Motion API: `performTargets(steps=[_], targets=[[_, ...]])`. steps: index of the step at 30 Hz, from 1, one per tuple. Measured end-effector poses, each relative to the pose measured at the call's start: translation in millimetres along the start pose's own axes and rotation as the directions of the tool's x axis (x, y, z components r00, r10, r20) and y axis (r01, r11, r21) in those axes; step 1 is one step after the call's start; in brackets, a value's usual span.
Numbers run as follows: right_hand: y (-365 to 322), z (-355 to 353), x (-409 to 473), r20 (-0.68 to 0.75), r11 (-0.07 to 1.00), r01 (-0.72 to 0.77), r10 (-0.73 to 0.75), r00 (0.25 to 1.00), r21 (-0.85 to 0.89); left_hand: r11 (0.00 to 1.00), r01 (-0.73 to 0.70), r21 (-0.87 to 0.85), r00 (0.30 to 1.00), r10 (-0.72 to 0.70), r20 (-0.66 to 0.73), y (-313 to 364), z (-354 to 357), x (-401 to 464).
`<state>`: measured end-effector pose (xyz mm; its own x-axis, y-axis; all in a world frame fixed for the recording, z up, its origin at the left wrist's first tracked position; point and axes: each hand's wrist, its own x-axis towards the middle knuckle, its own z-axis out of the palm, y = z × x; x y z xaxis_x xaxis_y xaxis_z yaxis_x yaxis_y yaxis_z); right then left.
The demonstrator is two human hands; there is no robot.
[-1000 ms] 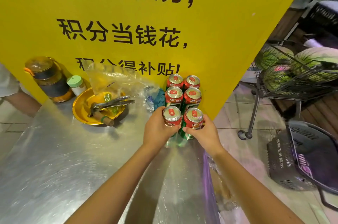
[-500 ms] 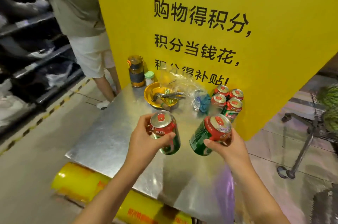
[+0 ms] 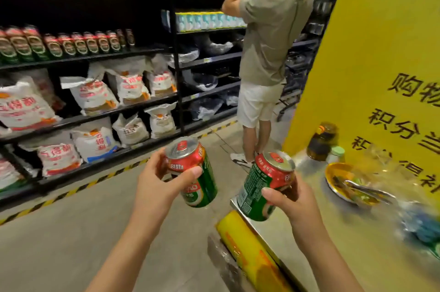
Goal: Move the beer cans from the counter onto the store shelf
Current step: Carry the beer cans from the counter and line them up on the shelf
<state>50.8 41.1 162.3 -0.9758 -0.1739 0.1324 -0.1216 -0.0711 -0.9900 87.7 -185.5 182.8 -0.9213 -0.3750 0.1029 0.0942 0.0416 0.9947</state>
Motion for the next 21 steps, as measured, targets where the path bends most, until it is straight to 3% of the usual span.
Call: performTargets(steps=[11,21], targets=[[30.3,245.5,121.5,0.225,0.999,0.037,-0.042,0.974,0.027,0.973,0.001,0.232,0.97,0.056,-0.235,-1.7,-227.8,108.4],[46.6,344.0,254.8,0.302,1.0,0.017,-0.009,0.953,-0.024,0.974,0.024,0.225,0.969,0.033,-0.246,-13.2,-289.3,249.2]])
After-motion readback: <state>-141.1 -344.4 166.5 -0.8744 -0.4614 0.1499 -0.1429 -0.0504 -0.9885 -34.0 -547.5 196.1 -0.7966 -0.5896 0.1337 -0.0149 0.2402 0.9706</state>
